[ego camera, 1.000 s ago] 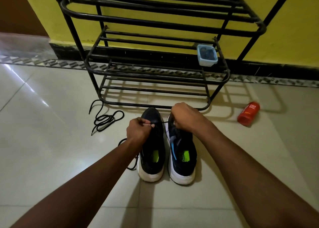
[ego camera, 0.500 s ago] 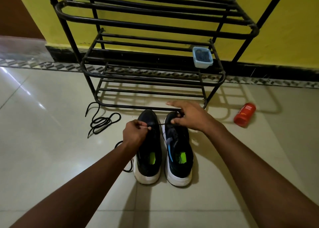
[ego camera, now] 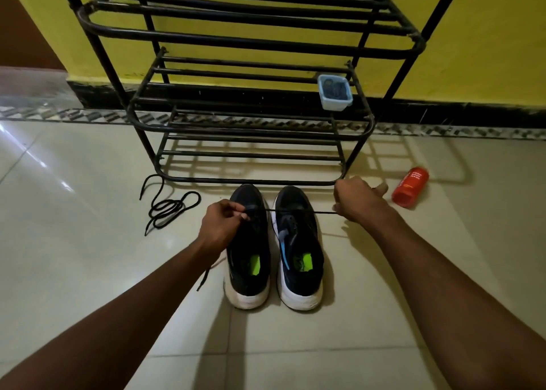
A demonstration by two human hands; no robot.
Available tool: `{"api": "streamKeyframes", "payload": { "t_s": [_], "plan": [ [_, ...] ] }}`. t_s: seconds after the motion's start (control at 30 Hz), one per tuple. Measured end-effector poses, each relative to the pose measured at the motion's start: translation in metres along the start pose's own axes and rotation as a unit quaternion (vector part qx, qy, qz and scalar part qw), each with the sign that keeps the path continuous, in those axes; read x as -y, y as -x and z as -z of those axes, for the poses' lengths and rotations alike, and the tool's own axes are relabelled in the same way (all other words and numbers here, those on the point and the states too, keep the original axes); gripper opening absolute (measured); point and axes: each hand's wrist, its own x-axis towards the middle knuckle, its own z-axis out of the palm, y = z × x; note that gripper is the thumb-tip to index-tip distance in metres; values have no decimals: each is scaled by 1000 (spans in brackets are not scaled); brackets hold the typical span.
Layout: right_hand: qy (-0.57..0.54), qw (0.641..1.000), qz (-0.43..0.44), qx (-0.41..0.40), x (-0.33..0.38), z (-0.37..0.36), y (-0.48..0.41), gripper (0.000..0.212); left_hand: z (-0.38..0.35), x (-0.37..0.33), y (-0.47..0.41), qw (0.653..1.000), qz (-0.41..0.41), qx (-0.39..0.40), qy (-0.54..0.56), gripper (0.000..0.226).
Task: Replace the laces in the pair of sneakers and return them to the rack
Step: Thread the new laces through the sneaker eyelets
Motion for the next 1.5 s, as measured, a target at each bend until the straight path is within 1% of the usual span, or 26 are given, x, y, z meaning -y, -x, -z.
{"api": "streamKeyframes", "payload": {
  "t_s": [0.07, 0.13, 0.17, 0.2, 0.27, 0.33, 0.4, 0.5, 0.57, 0.67, 0.73, 0.77, 0.83, 0.87, 0.9, 1.0, 1.03, 1.07, 1.1, 1.17, 1.2, 1.3, 1.33, 1.37, 1.43, 1.5],
  "plan": [
    [-13, 1000, 7, 6, 13, 0, 6, 13, 6, -4, 4, 997, -45, -13, -65, 14],
    [-41, 998, 41, -22, 32, 1, 13, 10, 11, -14, 15, 987, -105, -38, -115, 14],
    [-81, 993, 73, -42, 43, 0, 16, 9, 15, -19, 19, 983, -136, -50, -116, 13],
    [-140, 982, 114, -56, 53, 0, 19, 18, 18, -24, 24, 980, -161, -62, -102, 12],
    [-290, 933, 210, -40, 73, -1, 26, 43, 26, -36, 32, 973, -204, -93, -64, 10],
    [-416, 866, 277, 24, 96, 1, 35, 61, 36, -45, 37, 962, -239, -122, -46, 10],
    [-503, 813, 289, 56, 112, 7, 38, 59, 48, -50, 40, 956, -259, -134, -39, 9],
    [-628, 739, 240, 29, 125, 17, 36, 31, 70, -44, 40, 958, -259, -125, 0, 7],
    [-684, 711, 162, -13, 123, 18, 28, 15, 86, -28, 37, 962, -245, -116, 7, 8],
    [-747, 661, 44, -55, 116, 13, 12, 15, 108, 5, 29, 972, -202, -115, -30, 8],
    [-776, 627, -17, -70, 108, 6, 3, 16, 119, 23, 25, 972, -174, -140, -76, 9],
    [-779, 621, -41, -76, 105, 2, -1, 15, 123, 30, 24, 970, -158, -159, -99, 10],
    [-771, 627, -67, -89, 101, -7, -9, 18, 126, 37, 22, 967, -137, -180, -120, 8],
    [-759, 640, -69, -96, 101, -12, -12, 20, 124, 37, 21, 967, -137, -179, -117, 7],
    [-733, 668, -62, -111, 101, -16, -12, 20, 121, 35, 20, 967, -146, -175, -115, 6],
    [-535, 820, 29, -200, 103, -26, -9, 21, 101, 17, 16, 964, -194, -148, -103, 7],
    [-477, 849, 87, -213, 104, -26, -6, 30, 92, 7, 16, 963, -213, -137, -90, 7],
    [-452, 857, 154, -195, 105, -25, -4, 41, 83, -4, 16, 960, -236, -128, -79, 6],
    [-455, 853, 213, -143, 107, -22, -2, 49, 74, -15, 17, 955, -259, -124, -73, 8],
    [-508, 814, 283, -10, 114, -15, 3, 54, 60, -34, 17, 947, -287, -125, -73, 14],
    [-526, 799, 289, 20, 117, -12, 3, 49, 55, -42, 16, 945, -292, -127, -73, 16],
    [-552, 789, 270, -13, 118, -2, 4, 16, 46, -53, 14, 943, -296, -128, -80, 19],
    [-574, 778, 253, -16, 116, -2, 1, 8, 43, -55, 14, 943, -297, -128, -77, 19],
    [-581, 779, 232, -28, 113, -2, -1, 7, 42, -54, 15, 943, -298, -128, -77, 19],
    [-544, 816, 182, -78, 105, -5, -9, 14, 41, -50, 17, 949, -281, -106, -93, 21],
    [-488, 852, 154, -112, 98, -10, -13, 16, 37, -38, 19, 964, -223, -32, -140, 34]
  ]
}}
